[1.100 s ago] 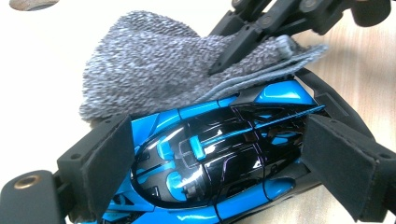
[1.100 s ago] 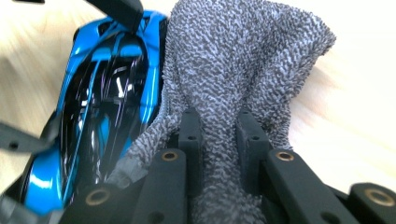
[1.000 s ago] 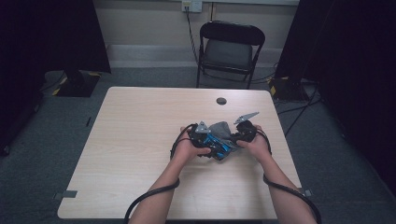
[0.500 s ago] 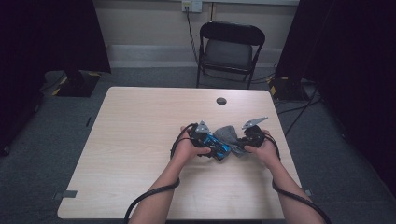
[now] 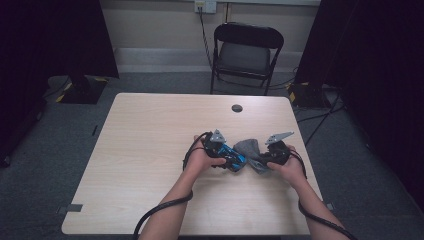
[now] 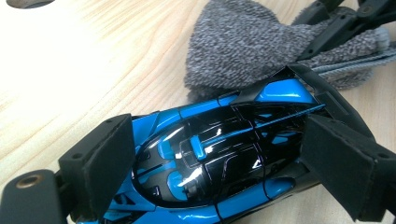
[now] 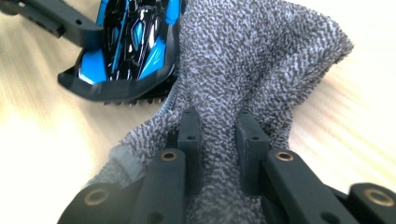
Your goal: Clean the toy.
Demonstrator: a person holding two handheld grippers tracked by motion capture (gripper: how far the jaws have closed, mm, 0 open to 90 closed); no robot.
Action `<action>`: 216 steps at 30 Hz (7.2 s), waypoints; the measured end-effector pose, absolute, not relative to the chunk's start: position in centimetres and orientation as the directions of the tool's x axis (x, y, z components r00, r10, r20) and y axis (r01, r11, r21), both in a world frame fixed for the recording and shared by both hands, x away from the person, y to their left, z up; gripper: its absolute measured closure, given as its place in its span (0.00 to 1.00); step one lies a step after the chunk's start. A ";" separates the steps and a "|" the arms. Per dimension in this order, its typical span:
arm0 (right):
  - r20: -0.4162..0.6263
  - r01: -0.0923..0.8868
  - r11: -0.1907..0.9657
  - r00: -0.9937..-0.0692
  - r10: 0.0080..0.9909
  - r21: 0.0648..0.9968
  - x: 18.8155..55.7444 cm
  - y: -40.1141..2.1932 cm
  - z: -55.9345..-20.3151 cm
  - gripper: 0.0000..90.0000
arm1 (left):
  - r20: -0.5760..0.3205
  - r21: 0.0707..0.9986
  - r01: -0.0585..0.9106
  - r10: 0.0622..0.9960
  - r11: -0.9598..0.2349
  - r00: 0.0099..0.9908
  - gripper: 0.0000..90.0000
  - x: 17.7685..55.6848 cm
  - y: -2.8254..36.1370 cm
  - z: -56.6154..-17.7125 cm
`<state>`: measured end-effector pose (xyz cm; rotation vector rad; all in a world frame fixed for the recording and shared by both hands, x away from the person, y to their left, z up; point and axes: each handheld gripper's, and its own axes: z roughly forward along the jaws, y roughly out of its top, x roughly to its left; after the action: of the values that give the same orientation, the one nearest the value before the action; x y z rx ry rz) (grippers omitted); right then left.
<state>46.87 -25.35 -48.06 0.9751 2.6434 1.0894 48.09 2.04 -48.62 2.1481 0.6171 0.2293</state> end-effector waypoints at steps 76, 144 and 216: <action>0.111 0.372 0.577 -0.893 0.436 0.727 42.8 -9.5 -43.5 0.82 | -0.095 0.788 0.492 0.716 -0.371 0.692 0.21 38.2 18.8 -46.7; 0.137 0.384 0.507 -0.879 0.457 0.771 40.2 -7.9 -46.1 0.43 | -0.173 0.783 0.541 0.729 -0.306 0.663 0.27 39.7 15.2 -47.2; -0.003 0.495 0.561 -0.748 0.664 0.664 47.1 -13.4 -49.1 0.29 | -0.108 0.755 0.549 0.756 -0.360 0.645 0.64 38.4 14.6 -49.4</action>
<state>47.09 -13.44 -49.11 0.9640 2.5441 0.9639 38.39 14.59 -49.43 2.0602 1.0140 0.3291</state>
